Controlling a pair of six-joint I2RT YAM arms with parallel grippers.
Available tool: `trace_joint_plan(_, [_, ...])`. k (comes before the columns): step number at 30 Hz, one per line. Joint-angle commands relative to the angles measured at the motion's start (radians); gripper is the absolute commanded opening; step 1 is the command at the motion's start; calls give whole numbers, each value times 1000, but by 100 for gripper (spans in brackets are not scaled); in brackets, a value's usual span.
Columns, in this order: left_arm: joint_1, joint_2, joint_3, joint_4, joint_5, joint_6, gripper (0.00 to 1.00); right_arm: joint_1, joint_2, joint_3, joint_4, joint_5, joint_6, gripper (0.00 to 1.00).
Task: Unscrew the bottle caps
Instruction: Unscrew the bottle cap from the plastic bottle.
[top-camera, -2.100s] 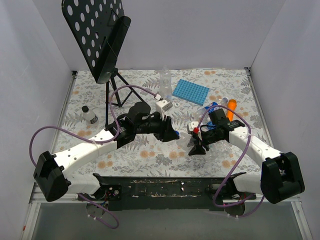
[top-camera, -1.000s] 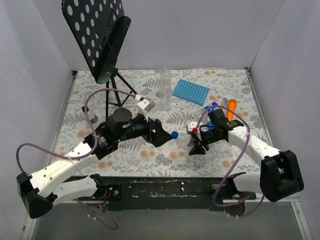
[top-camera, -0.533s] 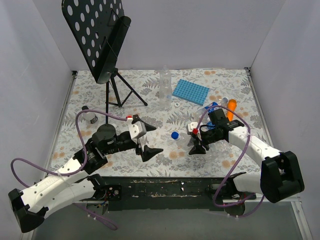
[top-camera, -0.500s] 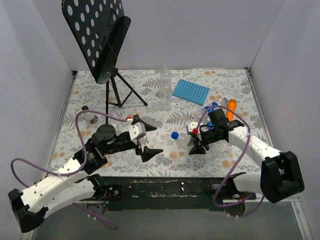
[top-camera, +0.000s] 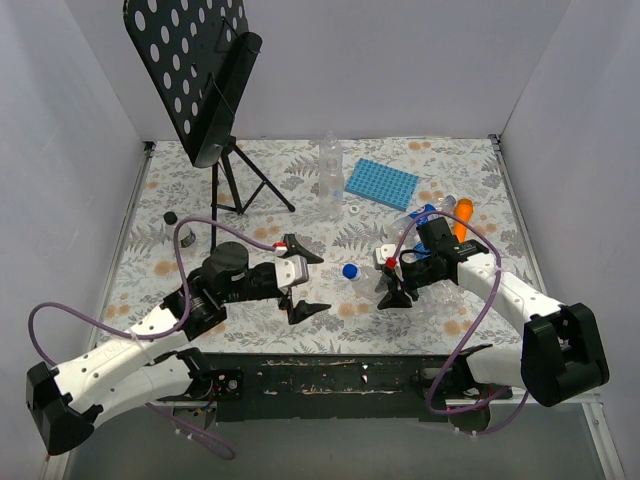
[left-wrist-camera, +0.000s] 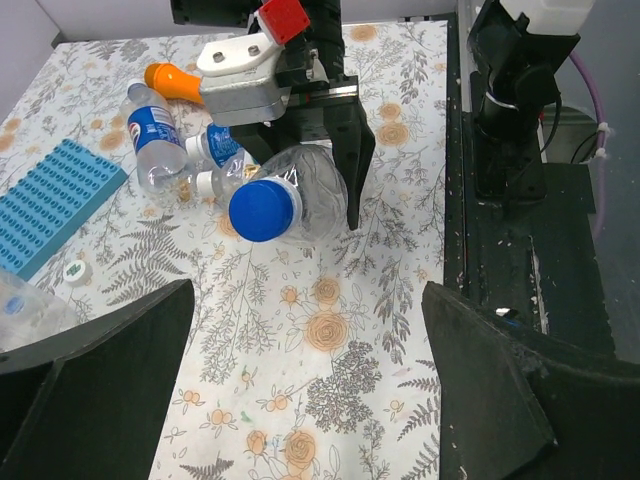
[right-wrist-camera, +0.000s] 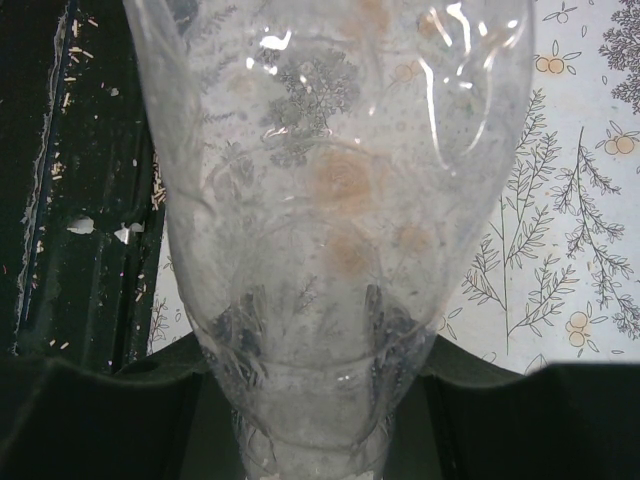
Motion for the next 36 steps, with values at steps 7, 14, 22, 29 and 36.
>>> trace_joint_plan(7, [3,133,99,0,84,120,98,4,-16,9,8,-26,-23,6])
trace_joint_plan(14, [3,227,135,38,89,122,98,4,-19,8,8,-30,-23,6])
trace_joint_plan(22, [3,302,161,114,70,94,95,4,-21,8,10,-30,-23,6])
trace_joint_plan(29, [3,371,215,59,80,82,62,4,-19,6,11,-28,-21,6])
trace_joint_plan(36, [3,377,217,63,78,76,32,4,-22,8,8,-30,-21,6])
